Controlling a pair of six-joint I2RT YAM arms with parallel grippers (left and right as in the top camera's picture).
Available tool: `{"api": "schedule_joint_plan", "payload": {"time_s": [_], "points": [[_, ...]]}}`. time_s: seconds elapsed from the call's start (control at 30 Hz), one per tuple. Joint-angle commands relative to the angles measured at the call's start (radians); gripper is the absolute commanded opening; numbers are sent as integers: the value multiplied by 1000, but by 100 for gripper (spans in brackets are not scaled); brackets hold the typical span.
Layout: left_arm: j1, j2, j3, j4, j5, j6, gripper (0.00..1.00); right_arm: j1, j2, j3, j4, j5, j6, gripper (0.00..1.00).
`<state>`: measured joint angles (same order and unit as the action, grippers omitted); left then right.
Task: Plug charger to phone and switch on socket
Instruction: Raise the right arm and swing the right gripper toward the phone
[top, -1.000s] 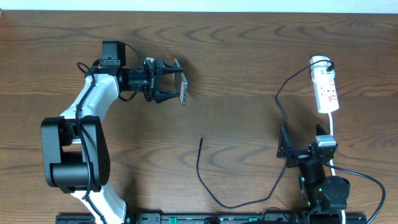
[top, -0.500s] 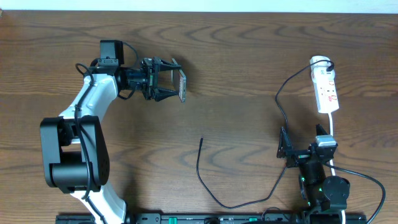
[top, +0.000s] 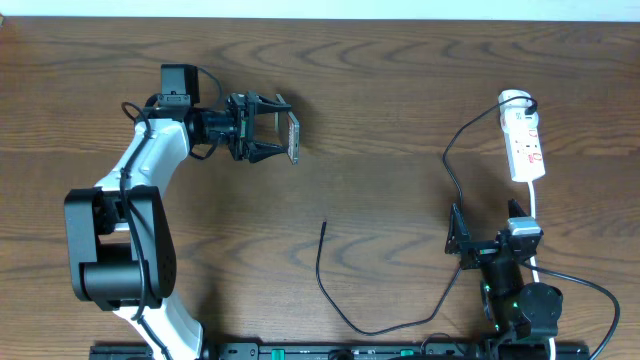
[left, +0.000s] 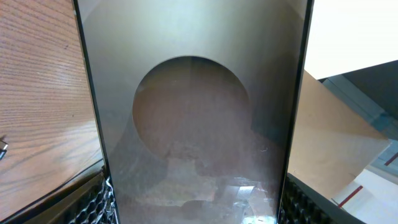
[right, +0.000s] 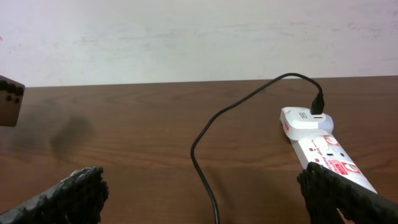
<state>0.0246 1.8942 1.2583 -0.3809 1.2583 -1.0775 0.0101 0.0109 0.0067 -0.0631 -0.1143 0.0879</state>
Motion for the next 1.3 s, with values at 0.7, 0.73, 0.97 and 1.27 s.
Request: {"api": "schedule_joint_plan", "payload": {"time_s": [0.7,0.73,0.97,1.27], "points": [[5,-15,30,6,66,2,7,-10,-2,60,6,-80,12,99],[5,-15,30,6,67,3,7,-10,2,71,3,-80,12,99],[5,-15,30,6,68,3,7,-10,111,148,-57,-129,11,99],[5,-15,30,6,71,3,7,-10,446,306,-60,-301,11,99]]}}
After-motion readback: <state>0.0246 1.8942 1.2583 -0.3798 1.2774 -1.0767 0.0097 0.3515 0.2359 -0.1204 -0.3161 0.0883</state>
